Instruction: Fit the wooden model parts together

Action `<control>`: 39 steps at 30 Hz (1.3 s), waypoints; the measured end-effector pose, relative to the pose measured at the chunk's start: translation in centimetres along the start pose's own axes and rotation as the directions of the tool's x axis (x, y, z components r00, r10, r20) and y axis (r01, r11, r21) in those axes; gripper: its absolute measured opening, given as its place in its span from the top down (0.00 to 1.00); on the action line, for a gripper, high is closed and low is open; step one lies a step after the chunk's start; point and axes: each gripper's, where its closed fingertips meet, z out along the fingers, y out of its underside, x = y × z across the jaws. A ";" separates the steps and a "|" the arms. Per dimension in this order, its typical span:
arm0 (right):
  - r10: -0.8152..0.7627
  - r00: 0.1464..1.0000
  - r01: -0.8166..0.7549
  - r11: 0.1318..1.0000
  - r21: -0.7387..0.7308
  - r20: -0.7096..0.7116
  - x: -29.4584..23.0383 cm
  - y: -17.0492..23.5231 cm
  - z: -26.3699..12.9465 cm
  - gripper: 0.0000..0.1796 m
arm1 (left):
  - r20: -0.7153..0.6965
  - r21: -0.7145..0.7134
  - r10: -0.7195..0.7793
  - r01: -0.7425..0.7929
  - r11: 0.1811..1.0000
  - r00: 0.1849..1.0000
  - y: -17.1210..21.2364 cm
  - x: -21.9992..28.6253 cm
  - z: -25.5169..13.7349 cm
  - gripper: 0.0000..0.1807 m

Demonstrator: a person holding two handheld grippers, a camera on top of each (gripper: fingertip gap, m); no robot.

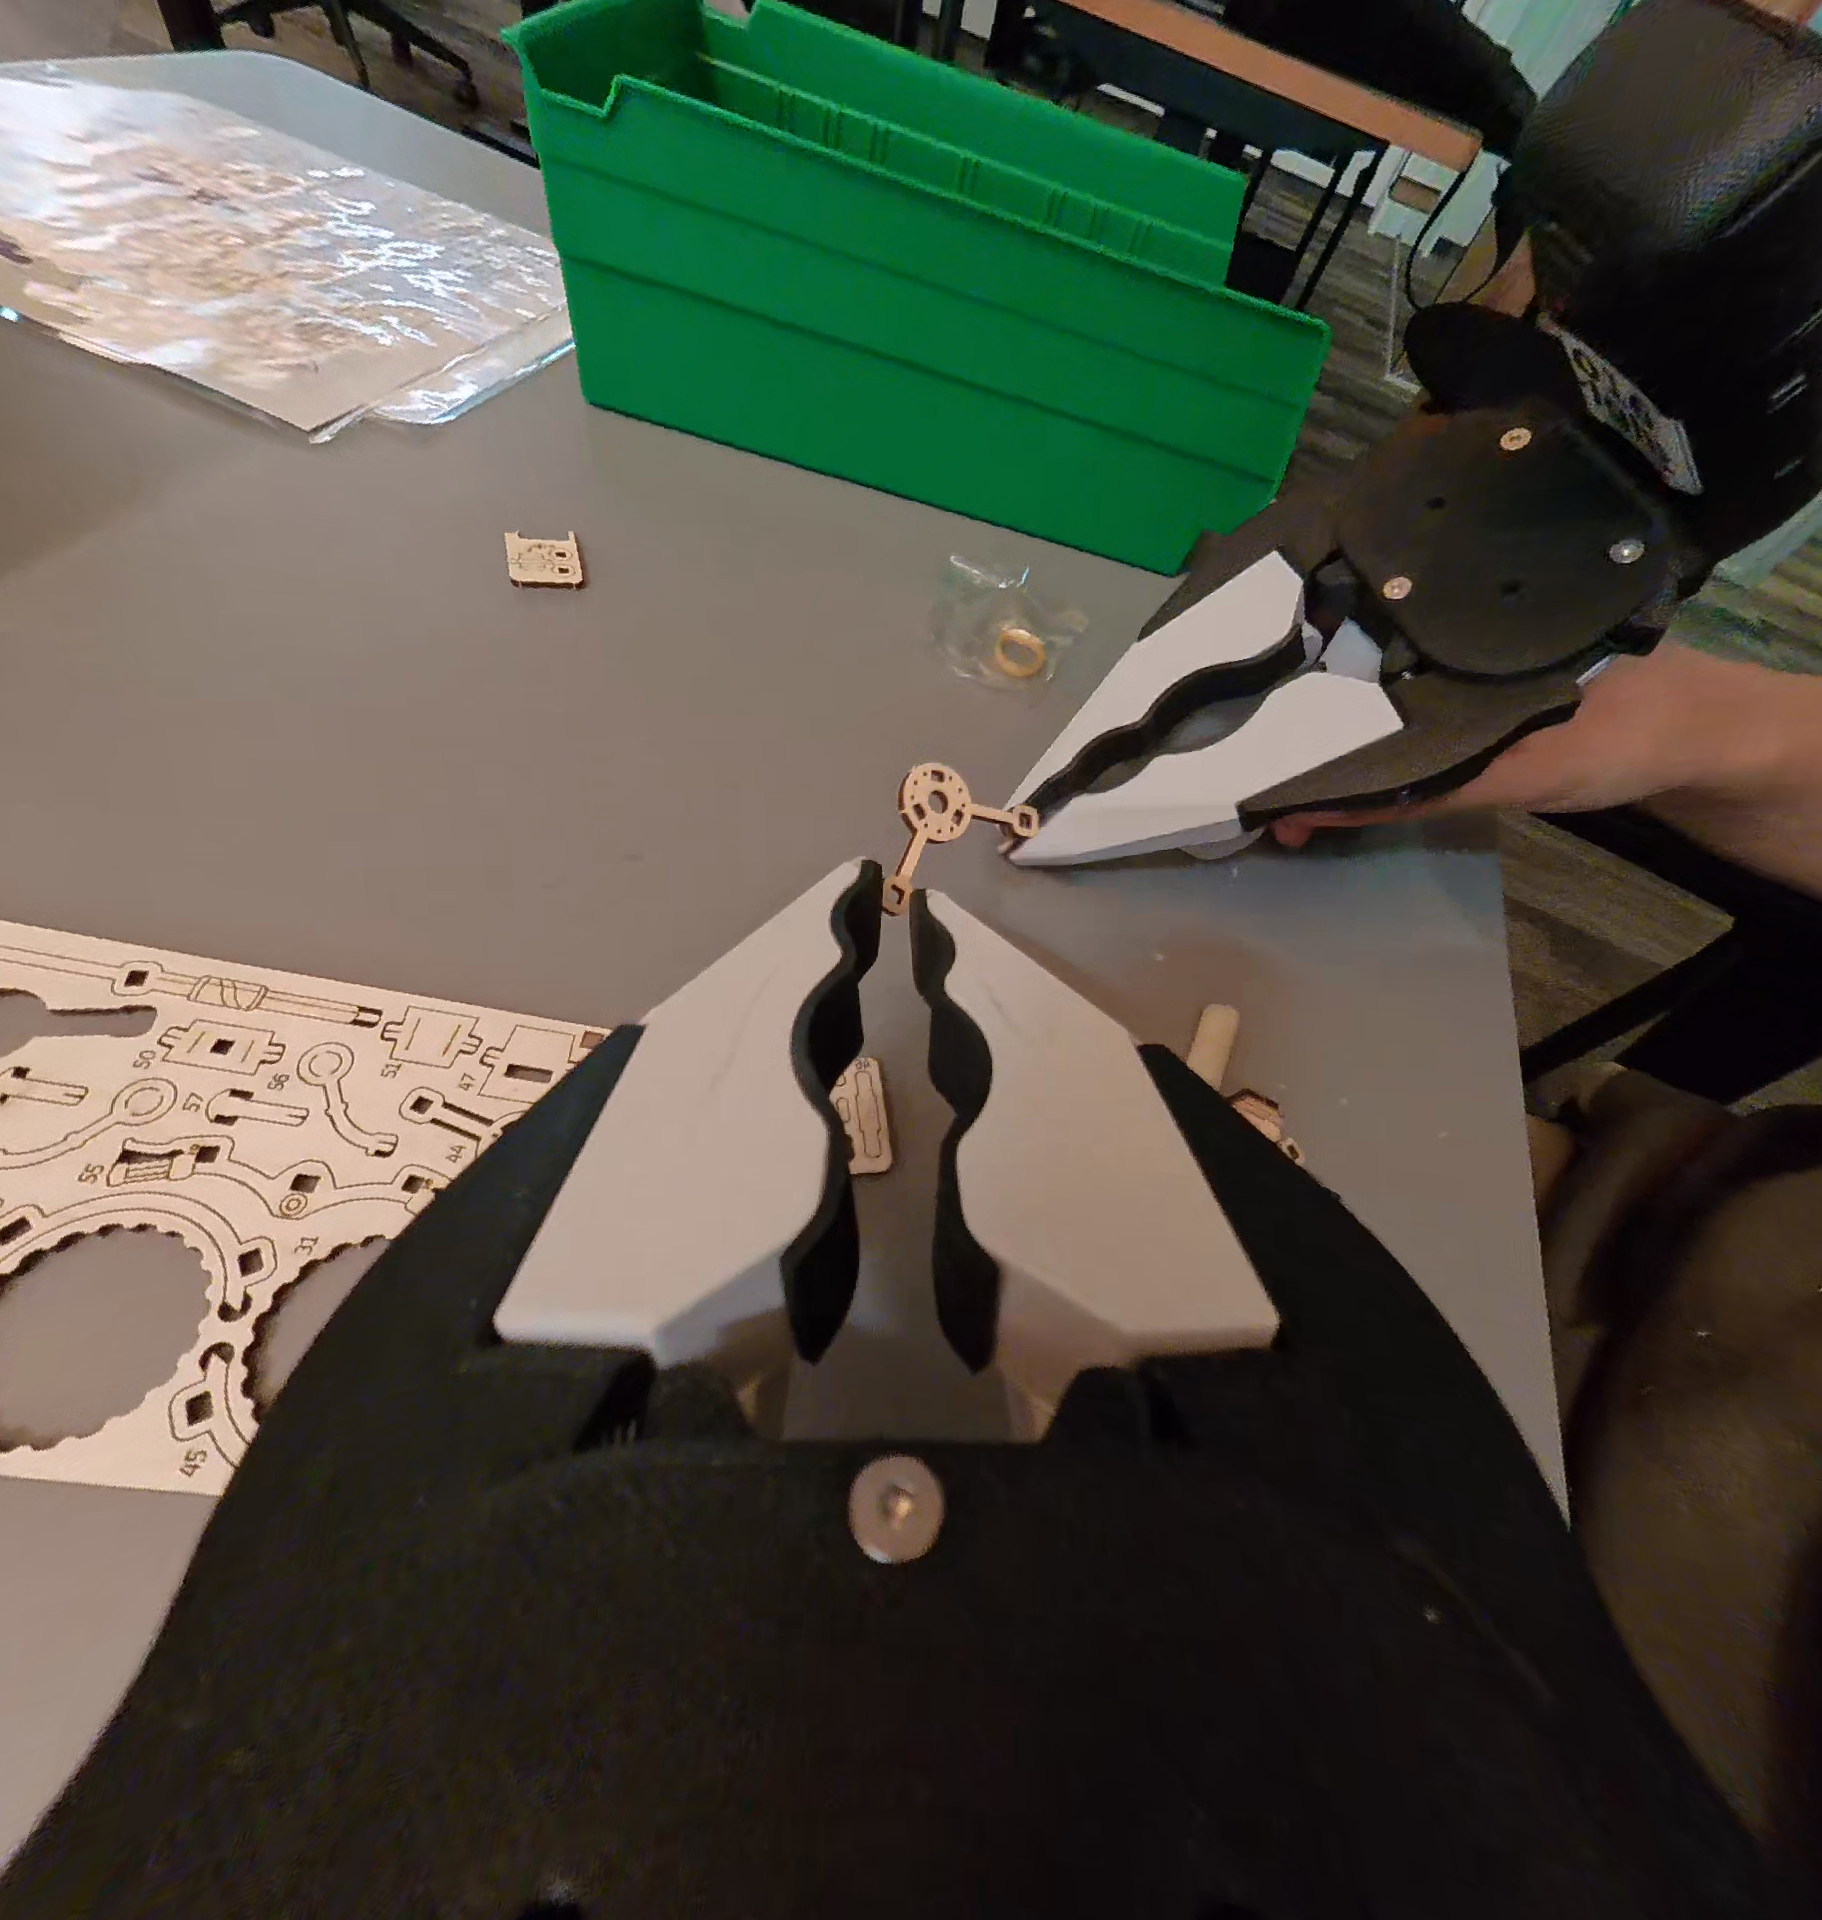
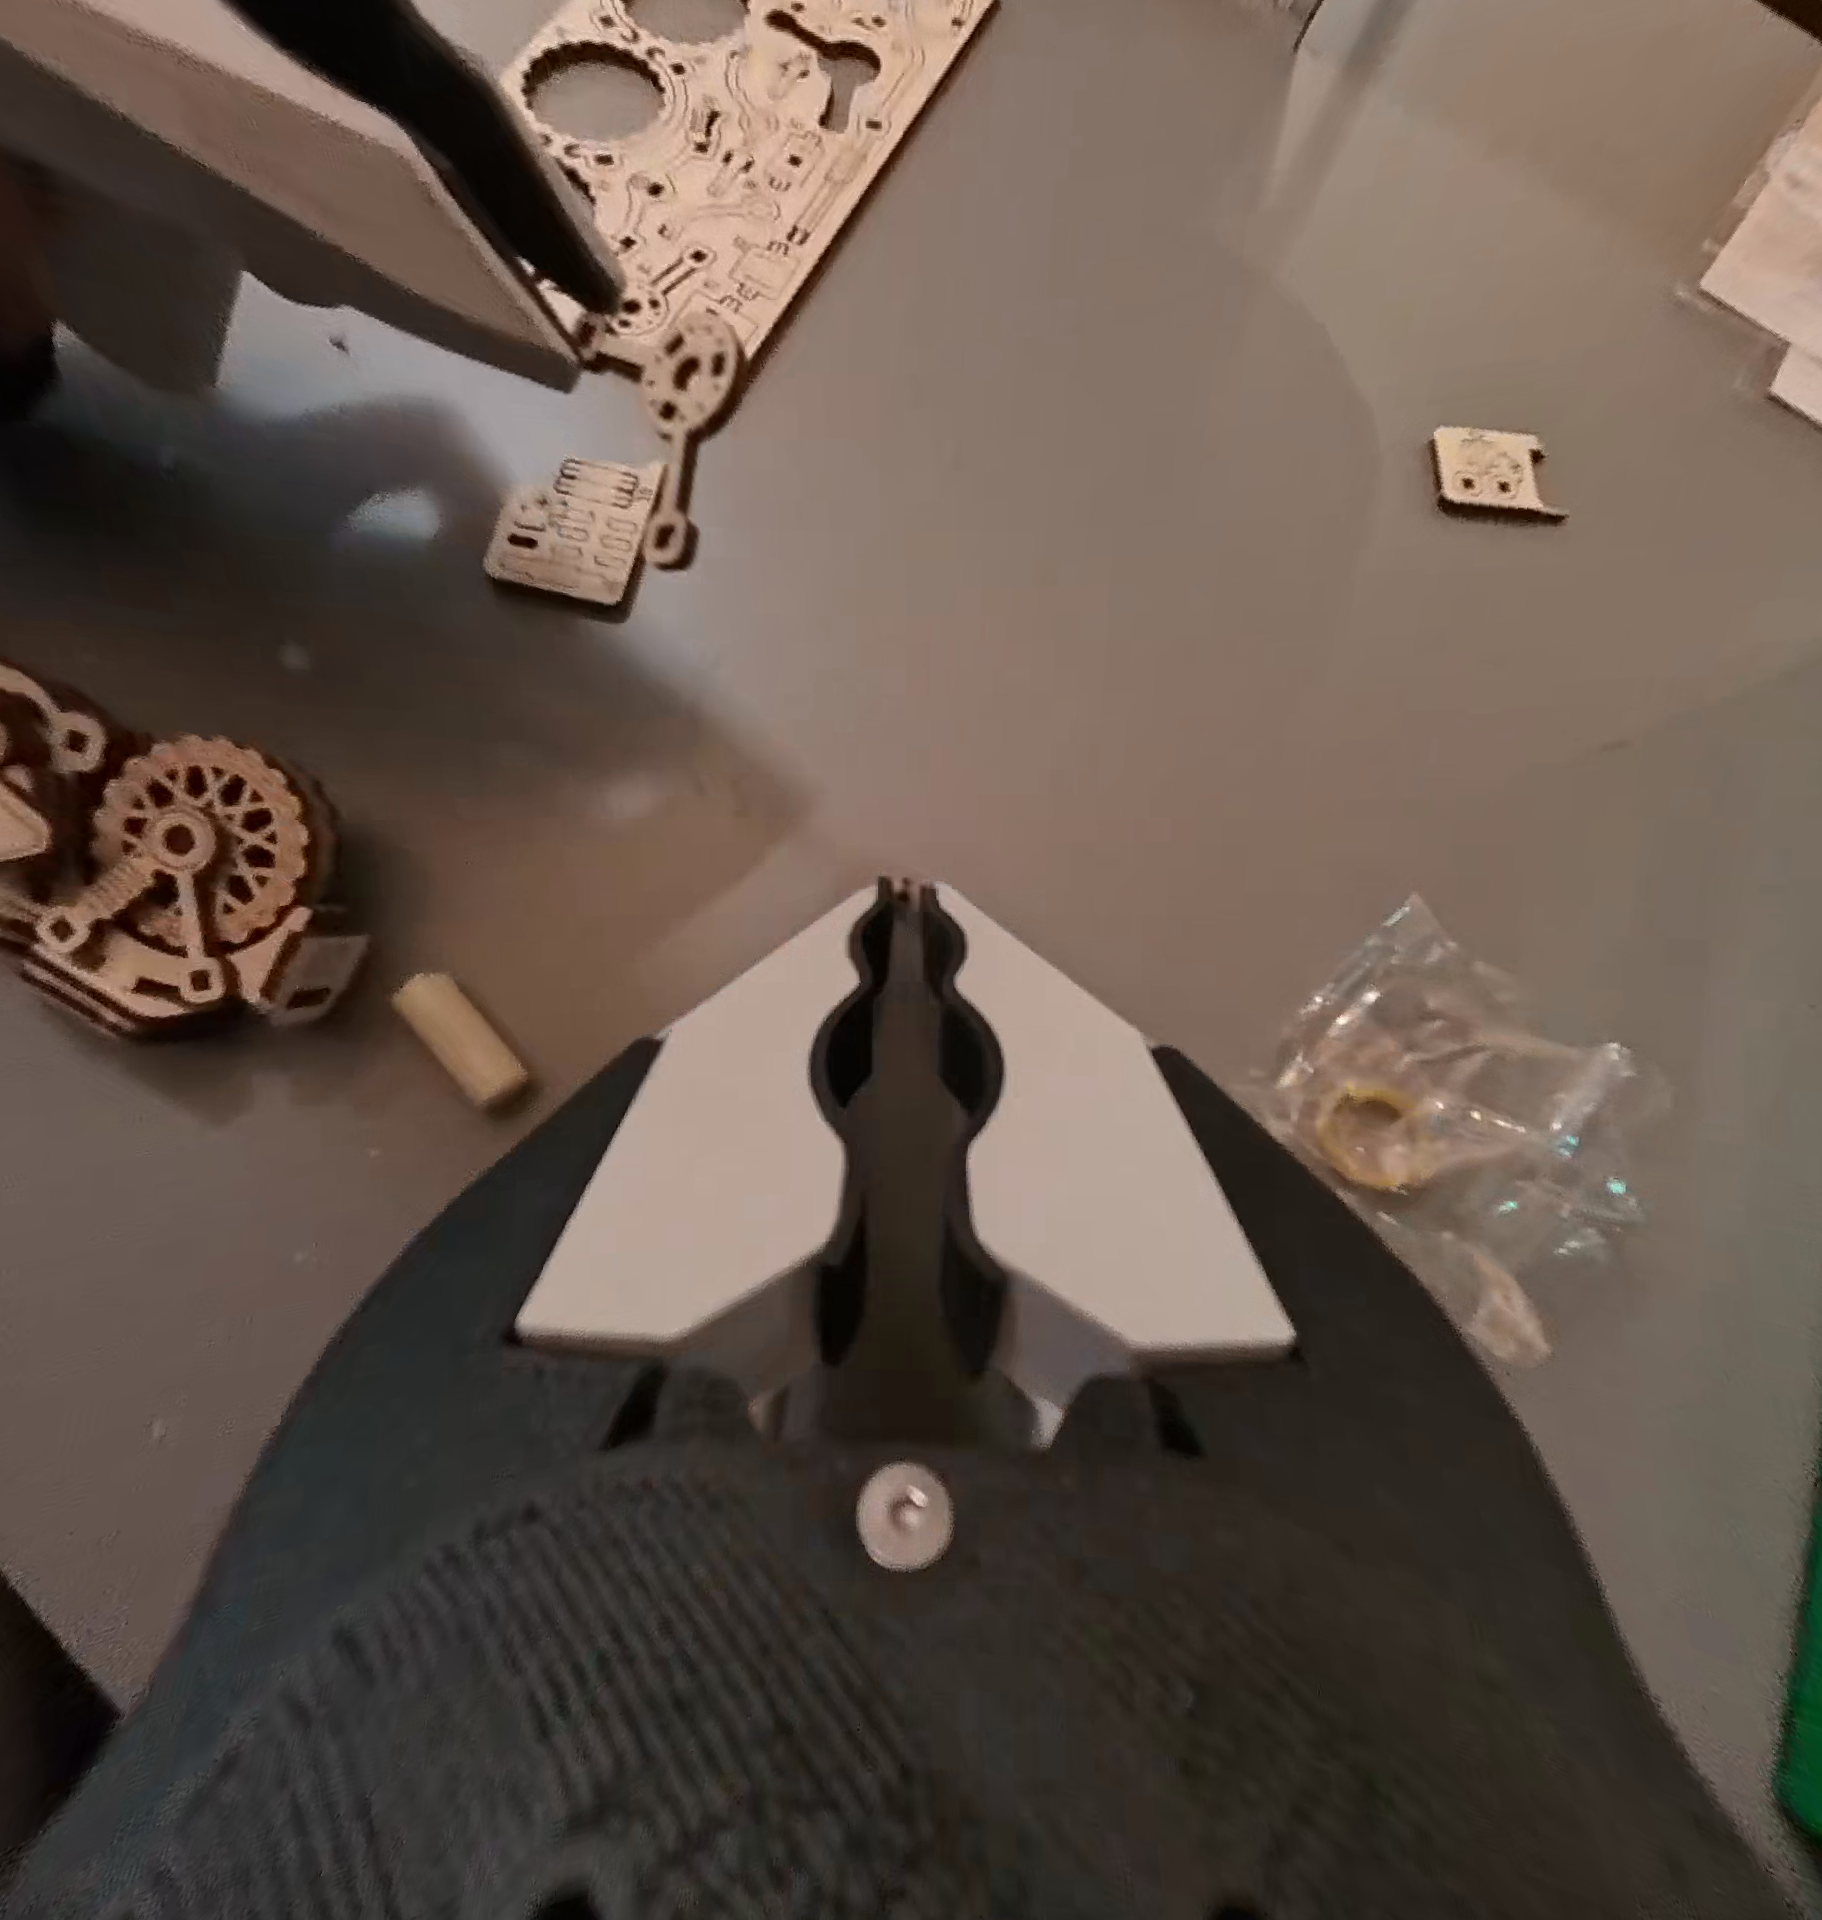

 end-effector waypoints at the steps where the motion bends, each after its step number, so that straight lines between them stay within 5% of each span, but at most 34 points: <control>1: 0.006 1.000 -0.006 1.000 0.000 0.012 -0.2 0.0 0.0 0.94 | 0.000 -0.001 -0.001 0.001 1.000 1.000 0.0 0.0 0.0 0.98; 4: 0.039 0.998 -0.041 0.998 0.047 0.042 0.0 -0.7 -0.6 0.84 | 0.001 0.000 0.000 0.000 1.000 1.000 0.0 -0.1 0.0 0.98; 8: 0.132 0.987 -0.152 0.955 0.254 0.094 1.3 -3.8 -3.2 0.84 | -0.006 0.011 -0.002 0.002 1.000 1.000 -0.1 0.1 0.0 0.98; 11: 0.232 0.935 -0.319 0.880 0.353 0.267 0.5 -5.9 -4.7 0.84 | -0.016 0.035 -0.001 0.002 0.999 1.000 -0.6 0.7 0.1 0.98; 15: 0.313 0.827 -0.487 0.814 0.317 0.466 -1.9 -7.0 -4.6 0.84 | -0.014 0.058 0.019 -0.019 0.998 1.000 -1.0 1.4 0.2 0.98; 22: 0.361 0.749 -0.569 0.780 0.261 0.555 -3.0 -7.3 -4.2 0.98 | -0.024 0.120 0.001 0.002 0.993 1.000 -2.1 2.3 0.1 0.98; 28: 0.365 0.679 -0.630 0.735 0.250 0.637 -2.7 -7.7 -5.2 1.00 | -0.132 0.170 -0.074 0.096 0.981 0.989 -2.6 3.2 -0.1 0.92; 32: 0.356 0.601 -0.676 0.704 0.218 0.715 -2.7 -7.8 -6.1 1.00 | -0.378 0.134 -0.320 0.393 0.910 0.869 -3.2 4.4 -0.5 0.86; 36: 0.338 0.531 -0.674 0.724 0.145 0.777 -4.0 -7.6 -6.1 1.00 | -0.547 0.047 -0.471 0.588 0.808 0.692 -3.7 5.3 -0.9 0.91; 39: 0.320 0.520 -0.666 0.732 0.141 0.792 -4.5 -7.8 -6.3 1.00 | -0.530 0.040 -0.453 0.555 0.831 0.717 -3.4 5.6 -0.8 0.98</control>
